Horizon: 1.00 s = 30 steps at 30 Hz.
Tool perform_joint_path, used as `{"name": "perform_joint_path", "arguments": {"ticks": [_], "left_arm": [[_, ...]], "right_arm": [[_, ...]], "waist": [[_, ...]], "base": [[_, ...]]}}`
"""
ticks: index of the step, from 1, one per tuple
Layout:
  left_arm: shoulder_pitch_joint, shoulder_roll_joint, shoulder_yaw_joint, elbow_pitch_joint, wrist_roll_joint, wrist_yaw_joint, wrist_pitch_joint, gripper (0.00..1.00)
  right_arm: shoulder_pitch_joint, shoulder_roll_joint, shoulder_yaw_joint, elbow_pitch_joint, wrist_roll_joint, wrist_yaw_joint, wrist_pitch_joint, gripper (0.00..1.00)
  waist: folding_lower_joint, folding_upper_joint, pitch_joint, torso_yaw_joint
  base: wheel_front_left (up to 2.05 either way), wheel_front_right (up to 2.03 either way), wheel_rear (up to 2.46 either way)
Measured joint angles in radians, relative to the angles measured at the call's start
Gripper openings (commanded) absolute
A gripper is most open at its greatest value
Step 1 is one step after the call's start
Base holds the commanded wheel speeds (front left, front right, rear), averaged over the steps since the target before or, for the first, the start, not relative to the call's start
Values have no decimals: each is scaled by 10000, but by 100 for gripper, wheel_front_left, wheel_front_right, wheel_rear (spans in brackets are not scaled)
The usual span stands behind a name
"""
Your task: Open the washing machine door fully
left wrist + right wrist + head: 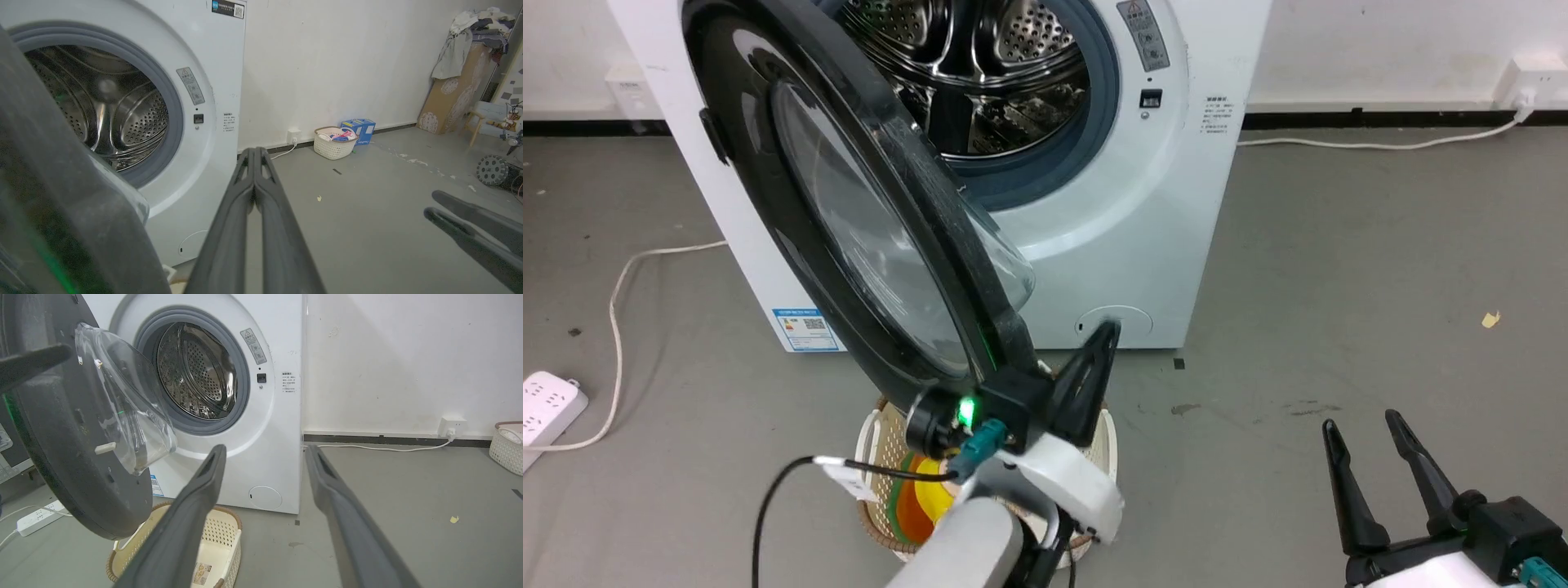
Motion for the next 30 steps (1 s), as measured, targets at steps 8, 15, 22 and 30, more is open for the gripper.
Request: {"name": "perform_joint_path", "arguments": {"ticks": [8,15,22,30], "left_arm": [[-239,0,-236,2240,-642,322,-322,0],[-239,-257,-151,2654,-769,288,-598,0],[823,447,-69,1655,-477,247,-640,0],[1259,1338,349,821,-499,587,-395,0]], "right_arm": [[-72,79,-100,-10,6,0,0,100],[-53,242,-213,23,77,0,0,100],[98,380,-372,151,165,0,-2,100],[147,487,-240,94,337,0,0,100]], "waist": [[1,0,276,25],[1,0,224,798],[0,0,-94,2275],[0,0,-273,3786]], "base": [[0,0,0],[0,0,0],[0,0,0],[0,0,0]]}}
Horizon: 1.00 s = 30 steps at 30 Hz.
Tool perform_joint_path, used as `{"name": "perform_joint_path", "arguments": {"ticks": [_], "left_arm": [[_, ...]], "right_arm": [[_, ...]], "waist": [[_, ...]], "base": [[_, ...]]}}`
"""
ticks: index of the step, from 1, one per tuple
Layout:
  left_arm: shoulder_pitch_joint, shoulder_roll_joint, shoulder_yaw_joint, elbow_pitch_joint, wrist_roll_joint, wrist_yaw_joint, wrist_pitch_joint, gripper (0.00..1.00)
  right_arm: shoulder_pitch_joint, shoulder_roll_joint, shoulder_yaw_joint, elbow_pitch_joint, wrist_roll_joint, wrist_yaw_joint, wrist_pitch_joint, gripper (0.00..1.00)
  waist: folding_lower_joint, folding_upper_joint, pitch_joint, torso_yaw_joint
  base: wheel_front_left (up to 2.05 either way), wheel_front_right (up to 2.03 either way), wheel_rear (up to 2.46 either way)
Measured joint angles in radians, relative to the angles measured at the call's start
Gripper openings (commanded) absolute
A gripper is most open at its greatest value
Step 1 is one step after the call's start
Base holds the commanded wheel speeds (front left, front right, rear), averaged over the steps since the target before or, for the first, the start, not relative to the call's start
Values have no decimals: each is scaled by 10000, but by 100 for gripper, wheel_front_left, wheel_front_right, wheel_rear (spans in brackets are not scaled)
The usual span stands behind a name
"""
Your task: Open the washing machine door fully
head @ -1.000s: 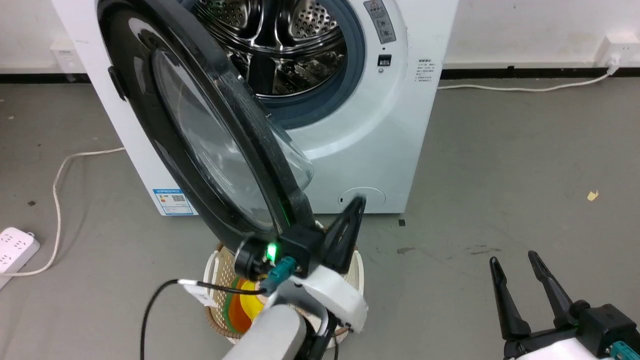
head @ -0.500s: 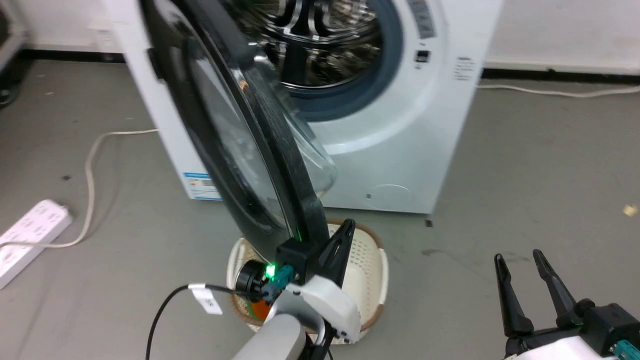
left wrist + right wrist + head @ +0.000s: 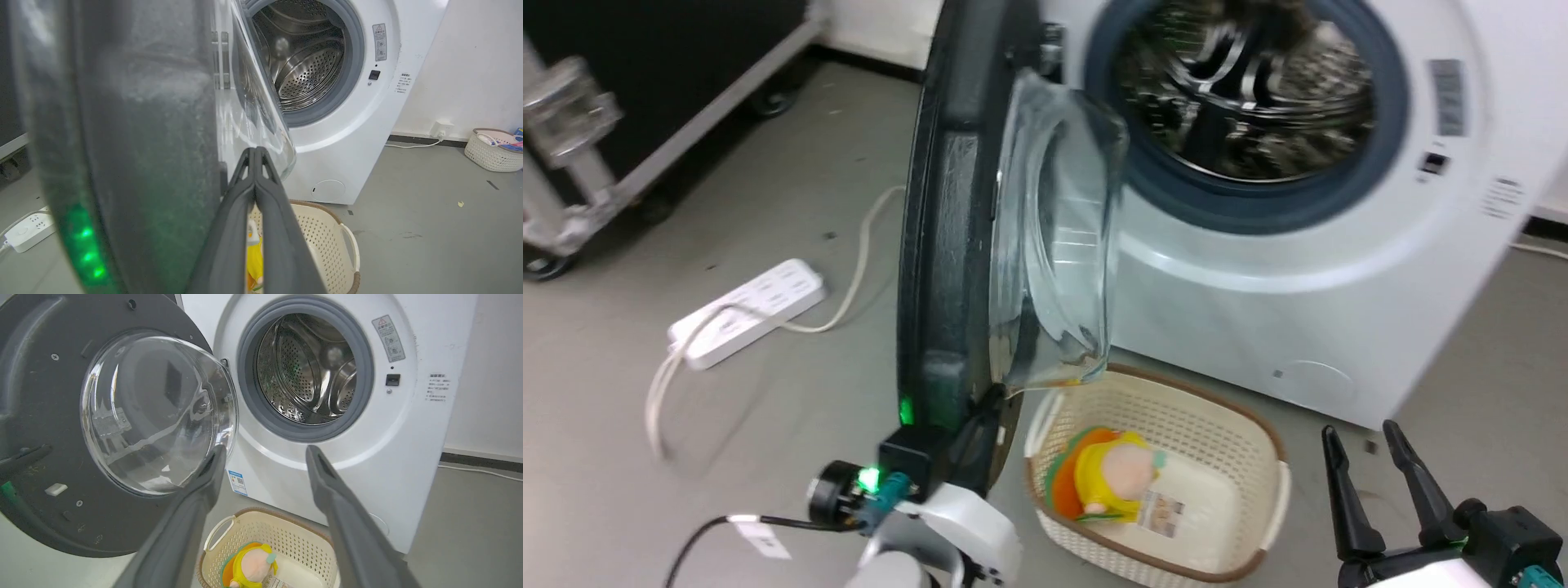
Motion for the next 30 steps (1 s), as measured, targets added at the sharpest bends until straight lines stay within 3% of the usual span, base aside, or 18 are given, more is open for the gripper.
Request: {"name": "perform_joint_path", "arguments": {"ticks": [5,11,20,30], "left_arm": [[-31,460,518,-274,-167,113,117,0],[-685,1093,1363,-81,-587,157,130,0],[-1978,2253,2798,702,-1149,77,157,0],[-3689,3405,3935,2640,-1653,-196,44,0]], "right_arm": [[-35,-6,176,-77,13,0,-2,100],[-387,-349,495,-105,-42,0,2,100],[-1181,-1003,397,-593,-88,0,291,100],[-1498,-1371,324,-1020,-88,0,543,100]], "waist": [[-1,0,190,674],[0,0,1025,956],[2,0,2609,900],[3,0,3770,526]], "base": [[0,0,0],[0,0,0],[0,0,0],[0,0,0]]}}
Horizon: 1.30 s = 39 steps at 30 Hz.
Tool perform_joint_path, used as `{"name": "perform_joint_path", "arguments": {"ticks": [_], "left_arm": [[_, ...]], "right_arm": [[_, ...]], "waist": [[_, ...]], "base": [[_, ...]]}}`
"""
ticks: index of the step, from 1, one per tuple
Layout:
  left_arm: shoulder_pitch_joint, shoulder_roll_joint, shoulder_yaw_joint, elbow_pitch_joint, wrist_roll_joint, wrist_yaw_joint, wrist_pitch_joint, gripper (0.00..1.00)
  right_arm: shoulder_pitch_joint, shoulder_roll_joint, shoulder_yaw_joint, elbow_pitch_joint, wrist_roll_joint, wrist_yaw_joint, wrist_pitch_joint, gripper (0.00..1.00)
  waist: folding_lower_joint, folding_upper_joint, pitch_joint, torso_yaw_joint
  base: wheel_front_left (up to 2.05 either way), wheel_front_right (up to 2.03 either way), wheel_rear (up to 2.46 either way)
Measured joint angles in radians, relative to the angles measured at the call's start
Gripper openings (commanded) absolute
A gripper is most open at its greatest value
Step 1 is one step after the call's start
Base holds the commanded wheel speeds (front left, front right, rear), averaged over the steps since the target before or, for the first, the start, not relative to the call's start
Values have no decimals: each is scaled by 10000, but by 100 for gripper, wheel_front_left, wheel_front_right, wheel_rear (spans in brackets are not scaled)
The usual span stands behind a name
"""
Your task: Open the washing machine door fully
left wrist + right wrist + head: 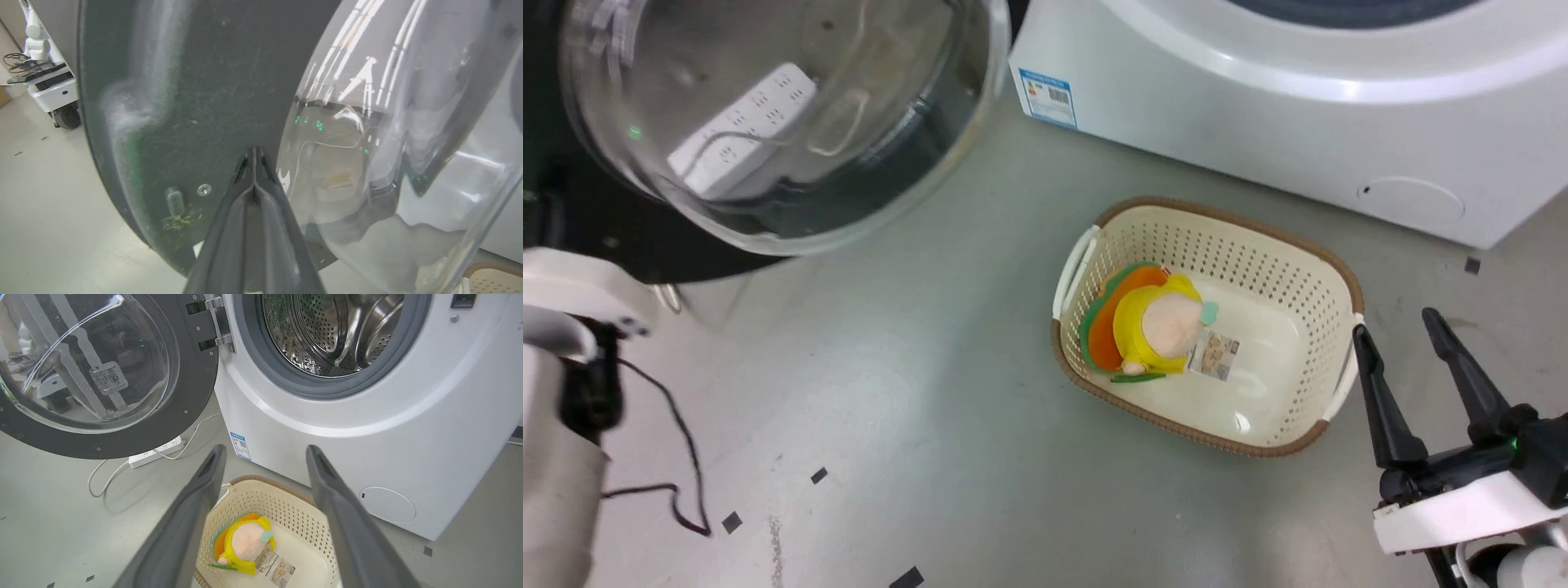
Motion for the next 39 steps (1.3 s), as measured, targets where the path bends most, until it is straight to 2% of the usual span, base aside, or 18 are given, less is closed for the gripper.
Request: {"name": "perform_joint_path", "arguments": {"ticks": [5,10,14,22,25,30,38,39], "left_arm": [[-502,305,288,752,-33,-182,-171,0],[-596,303,192,1064,232,-476,-217,0],[-102,127,40,370,934,-617,-288,0],[1705,-1267,-322,-2125,1659,-759,-290,0],[2532,-1670,-550,-2786,1806,-777,-290,0],[3940,-2029,-686,-3496,2013,-533,-290,0],[5666,-2545,-439,-4614,2429,-165,-290,0],[5835,-2621,-472,-4711,2523,-163,-290,48]], "right_arm": [[-93,-90,-25,-201,-4,0,88,100],[-124,-102,-86,-150,-2,0,81,100],[-134,38,-159,128,0,0,-150,100],[119,362,-382,546,-272,0,-430,100],[330,476,-497,773,-823,0,-468,100],[696,945,-675,1051,-1580,0,-470,100],[1054,1273,-665,1026,-1664,2,-499,100],[1117,1304,-690,1026,-1661,2,-499,100]], "waist": [[0,0,238,-188],[-1,0,147,-305],[-4,0,-506,-450],[-5,0,-1858,-788],[-5,0,-2395,-1046],[-6,0,-3203,-1699],[-5,0,-3937,-2940],[-4,0,-4000,-3060]], "base": [[0,0,0],[0,0,0],[0,0,0],[0,0,0],[0,0,0],[0,0,0],[0,0,0],[0,0,0]]}}
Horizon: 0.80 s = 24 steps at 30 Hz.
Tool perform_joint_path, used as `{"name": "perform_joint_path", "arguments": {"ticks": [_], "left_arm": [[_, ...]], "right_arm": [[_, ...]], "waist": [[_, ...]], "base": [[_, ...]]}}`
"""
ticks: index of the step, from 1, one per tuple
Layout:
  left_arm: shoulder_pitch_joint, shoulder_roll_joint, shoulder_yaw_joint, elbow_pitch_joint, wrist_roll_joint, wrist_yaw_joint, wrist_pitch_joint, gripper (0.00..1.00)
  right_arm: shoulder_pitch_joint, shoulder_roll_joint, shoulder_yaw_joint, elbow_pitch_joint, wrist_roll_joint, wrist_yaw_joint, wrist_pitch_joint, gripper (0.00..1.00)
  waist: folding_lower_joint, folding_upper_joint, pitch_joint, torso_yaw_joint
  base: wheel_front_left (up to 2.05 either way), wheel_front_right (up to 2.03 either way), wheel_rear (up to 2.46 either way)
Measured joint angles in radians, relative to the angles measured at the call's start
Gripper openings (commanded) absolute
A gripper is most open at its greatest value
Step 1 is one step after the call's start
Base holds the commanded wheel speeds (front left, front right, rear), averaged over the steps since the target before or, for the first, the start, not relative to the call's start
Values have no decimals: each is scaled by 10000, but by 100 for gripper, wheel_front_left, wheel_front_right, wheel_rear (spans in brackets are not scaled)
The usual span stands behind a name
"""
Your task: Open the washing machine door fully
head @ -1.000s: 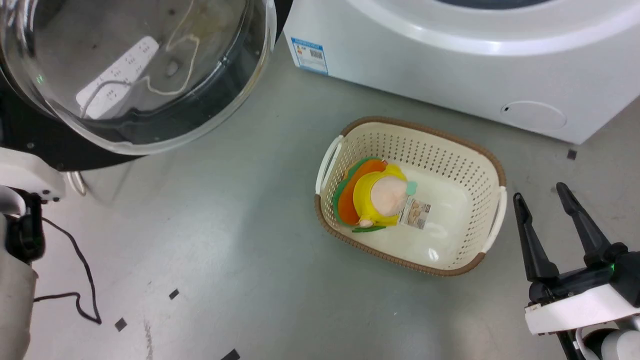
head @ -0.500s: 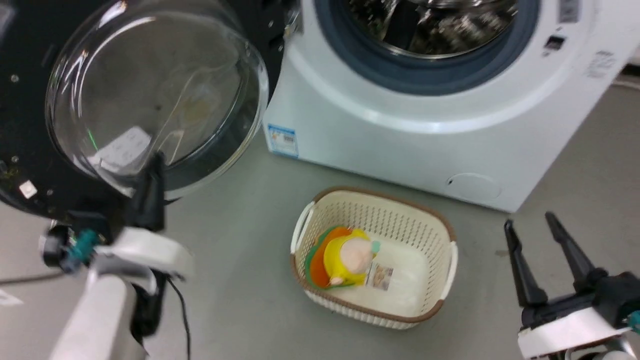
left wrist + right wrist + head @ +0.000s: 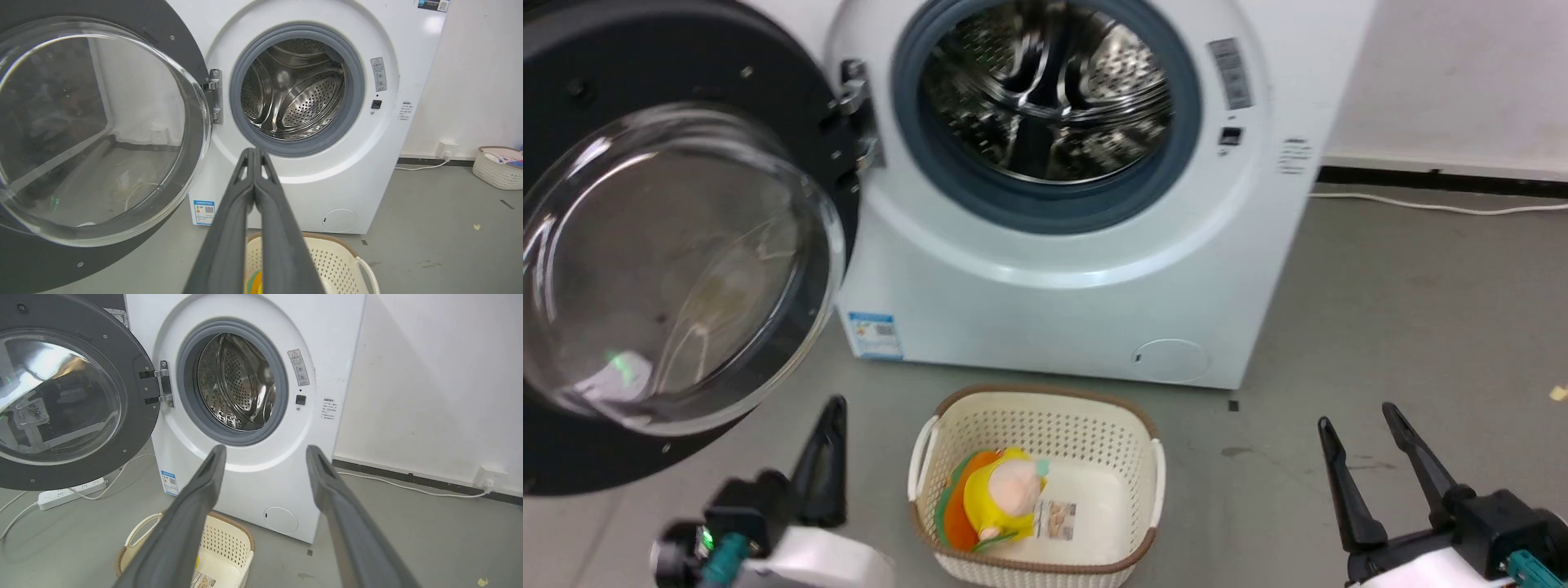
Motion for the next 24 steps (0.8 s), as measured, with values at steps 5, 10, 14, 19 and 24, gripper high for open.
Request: {"name": "perform_joint_path", "arguments": {"ticks": [5,10,14,19,24], "left_arm": [[659,-537,-222,-81,372,82,0,100],[1006,-652,-389,146,894,184,0,100],[1079,-815,-384,336,1131,253,0,100],[1132,-920,-362,443,1312,213,0,100],[1129,-995,-282,458,1476,163,0,100]], "right_arm": [[238,79,-132,58,79,0,0,100],[267,184,-238,171,88,0,-2,100],[275,251,-247,236,88,0,-4,100],[280,280,-268,318,88,0,-4,100],[280,301,-268,387,88,0,-6,100]], "waist": [[0,0,-221,-354],[2,0,-265,-467],[2,0,-253,-468],[2,0,-223,-408],[2,0,-228,-371]], "base": [[0,0,0],[0,0,0],[0,0,0],[0,0,0],[0,0,0]]}}
